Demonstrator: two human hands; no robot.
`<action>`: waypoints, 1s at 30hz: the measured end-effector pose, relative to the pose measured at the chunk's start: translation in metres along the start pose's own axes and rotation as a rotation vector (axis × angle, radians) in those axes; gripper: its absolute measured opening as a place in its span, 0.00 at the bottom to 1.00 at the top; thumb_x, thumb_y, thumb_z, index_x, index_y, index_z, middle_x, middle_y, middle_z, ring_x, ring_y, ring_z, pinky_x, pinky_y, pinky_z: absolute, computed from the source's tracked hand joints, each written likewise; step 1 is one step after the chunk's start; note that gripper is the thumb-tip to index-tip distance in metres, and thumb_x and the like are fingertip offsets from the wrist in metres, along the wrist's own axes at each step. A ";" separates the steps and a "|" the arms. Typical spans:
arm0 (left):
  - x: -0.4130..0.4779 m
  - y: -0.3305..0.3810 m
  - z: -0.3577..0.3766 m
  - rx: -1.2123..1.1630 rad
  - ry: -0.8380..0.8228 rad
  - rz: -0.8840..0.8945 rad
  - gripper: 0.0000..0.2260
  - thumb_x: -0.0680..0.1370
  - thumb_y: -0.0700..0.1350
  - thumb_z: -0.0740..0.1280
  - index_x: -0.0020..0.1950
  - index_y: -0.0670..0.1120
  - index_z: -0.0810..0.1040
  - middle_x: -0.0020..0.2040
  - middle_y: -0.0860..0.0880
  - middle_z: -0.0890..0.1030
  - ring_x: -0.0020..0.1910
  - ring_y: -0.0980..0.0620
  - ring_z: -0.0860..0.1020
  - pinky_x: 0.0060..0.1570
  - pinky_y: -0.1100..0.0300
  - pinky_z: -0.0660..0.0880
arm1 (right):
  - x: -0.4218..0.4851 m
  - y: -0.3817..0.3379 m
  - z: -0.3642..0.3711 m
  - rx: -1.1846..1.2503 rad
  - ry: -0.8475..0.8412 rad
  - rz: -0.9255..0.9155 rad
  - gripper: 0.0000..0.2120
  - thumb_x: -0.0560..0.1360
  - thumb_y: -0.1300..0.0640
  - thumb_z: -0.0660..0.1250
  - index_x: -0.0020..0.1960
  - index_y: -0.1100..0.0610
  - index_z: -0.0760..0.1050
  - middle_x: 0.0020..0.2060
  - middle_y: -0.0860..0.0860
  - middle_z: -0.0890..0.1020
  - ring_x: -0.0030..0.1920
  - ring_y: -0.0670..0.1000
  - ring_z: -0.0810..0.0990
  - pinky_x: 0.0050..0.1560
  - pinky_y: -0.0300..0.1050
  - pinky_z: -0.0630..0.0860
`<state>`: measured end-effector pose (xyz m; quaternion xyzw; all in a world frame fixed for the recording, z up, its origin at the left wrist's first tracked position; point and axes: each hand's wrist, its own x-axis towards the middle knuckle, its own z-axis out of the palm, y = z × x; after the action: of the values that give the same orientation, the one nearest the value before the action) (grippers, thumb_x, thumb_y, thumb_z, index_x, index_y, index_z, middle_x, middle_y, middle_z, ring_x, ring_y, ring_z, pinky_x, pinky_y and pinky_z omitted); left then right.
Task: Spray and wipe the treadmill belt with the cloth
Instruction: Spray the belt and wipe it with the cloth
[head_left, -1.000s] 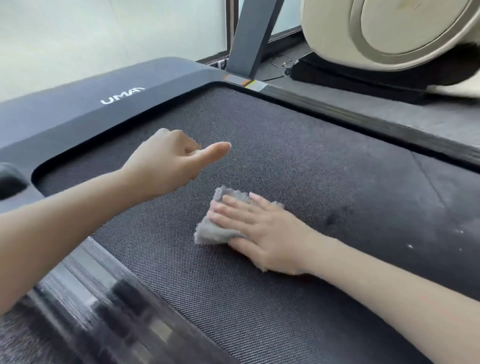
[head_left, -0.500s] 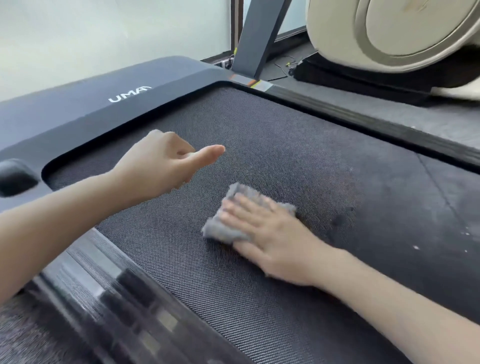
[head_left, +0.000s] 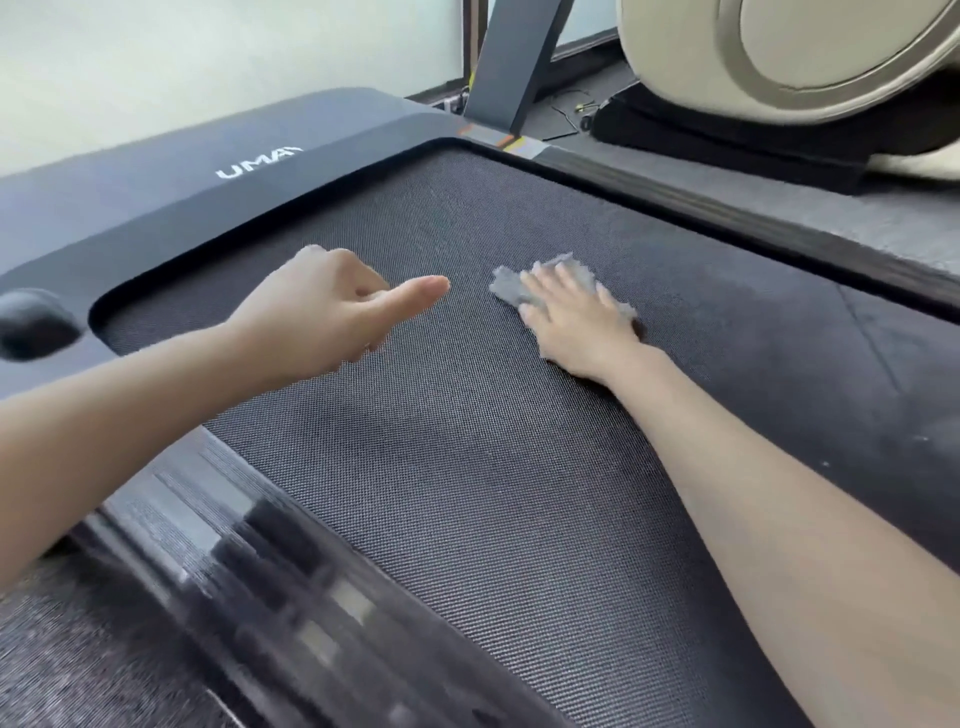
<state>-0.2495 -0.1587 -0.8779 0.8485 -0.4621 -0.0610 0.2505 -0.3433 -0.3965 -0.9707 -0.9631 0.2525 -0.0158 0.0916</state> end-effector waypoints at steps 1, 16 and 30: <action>-0.001 0.003 0.000 -0.004 0.004 0.003 0.38 0.67 0.76 0.54 0.25 0.40 0.70 0.20 0.47 0.75 0.19 0.55 0.71 0.37 0.48 0.79 | -0.018 -0.014 0.002 0.022 -0.010 -0.084 0.26 0.82 0.44 0.44 0.78 0.47 0.46 0.78 0.44 0.45 0.76 0.45 0.40 0.75 0.54 0.38; -0.033 0.049 0.001 -0.009 -0.032 0.087 0.38 0.68 0.75 0.54 0.26 0.39 0.71 0.20 0.48 0.74 0.18 0.57 0.70 0.33 0.53 0.76 | -0.121 0.087 -0.010 -0.029 0.051 0.075 0.25 0.81 0.45 0.43 0.78 0.46 0.49 0.78 0.45 0.50 0.77 0.45 0.44 0.76 0.55 0.43; -0.039 0.083 0.021 0.010 -0.065 0.145 0.39 0.68 0.76 0.52 0.26 0.38 0.72 0.21 0.48 0.76 0.20 0.54 0.72 0.33 0.56 0.74 | -0.247 -0.016 0.011 0.052 -0.065 -0.625 0.25 0.81 0.43 0.46 0.77 0.45 0.54 0.77 0.42 0.53 0.76 0.42 0.43 0.75 0.51 0.40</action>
<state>-0.3411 -0.1720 -0.8614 0.8116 -0.5306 -0.0679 0.2347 -0.5504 -0.2604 -0.9745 -0.9914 -0.0594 -0.0188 0.1150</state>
